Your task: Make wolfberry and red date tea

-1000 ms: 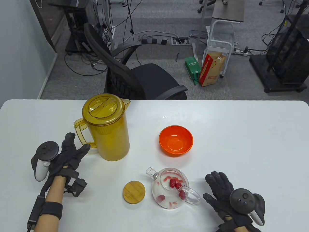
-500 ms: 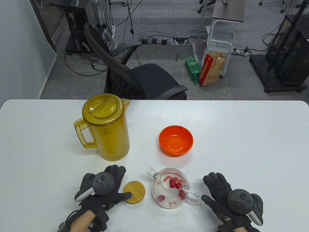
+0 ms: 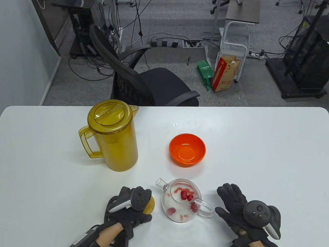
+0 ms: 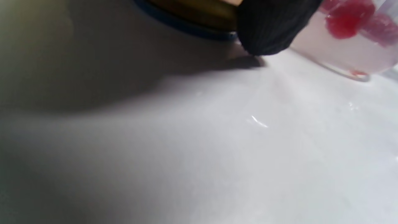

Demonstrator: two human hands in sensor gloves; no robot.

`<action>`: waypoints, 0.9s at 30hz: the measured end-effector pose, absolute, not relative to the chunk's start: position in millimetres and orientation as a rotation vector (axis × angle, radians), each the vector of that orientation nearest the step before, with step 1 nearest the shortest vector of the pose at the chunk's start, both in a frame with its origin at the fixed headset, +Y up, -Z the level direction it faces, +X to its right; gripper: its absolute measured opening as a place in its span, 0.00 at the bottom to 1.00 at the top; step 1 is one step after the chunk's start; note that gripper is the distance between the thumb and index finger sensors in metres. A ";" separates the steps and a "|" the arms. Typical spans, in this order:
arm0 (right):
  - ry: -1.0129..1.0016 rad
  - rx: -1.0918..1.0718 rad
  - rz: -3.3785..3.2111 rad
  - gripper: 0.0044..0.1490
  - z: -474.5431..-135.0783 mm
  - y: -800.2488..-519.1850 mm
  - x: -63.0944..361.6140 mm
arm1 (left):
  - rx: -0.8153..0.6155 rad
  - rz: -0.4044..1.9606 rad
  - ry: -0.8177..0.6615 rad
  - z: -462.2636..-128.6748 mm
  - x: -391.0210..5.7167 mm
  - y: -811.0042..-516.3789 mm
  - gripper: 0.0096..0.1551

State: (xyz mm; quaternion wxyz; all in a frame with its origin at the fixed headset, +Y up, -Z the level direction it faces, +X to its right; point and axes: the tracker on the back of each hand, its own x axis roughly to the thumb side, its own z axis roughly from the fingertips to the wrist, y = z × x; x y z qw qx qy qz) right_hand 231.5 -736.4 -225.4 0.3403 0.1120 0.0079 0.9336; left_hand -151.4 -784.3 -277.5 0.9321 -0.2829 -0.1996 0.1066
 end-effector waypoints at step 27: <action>-0.004 0.286 2.414 0.46 -225.4 -734.4 236.4 | -0.378 0.224 -0.708 -288.7 -29.7 -671.3 0.60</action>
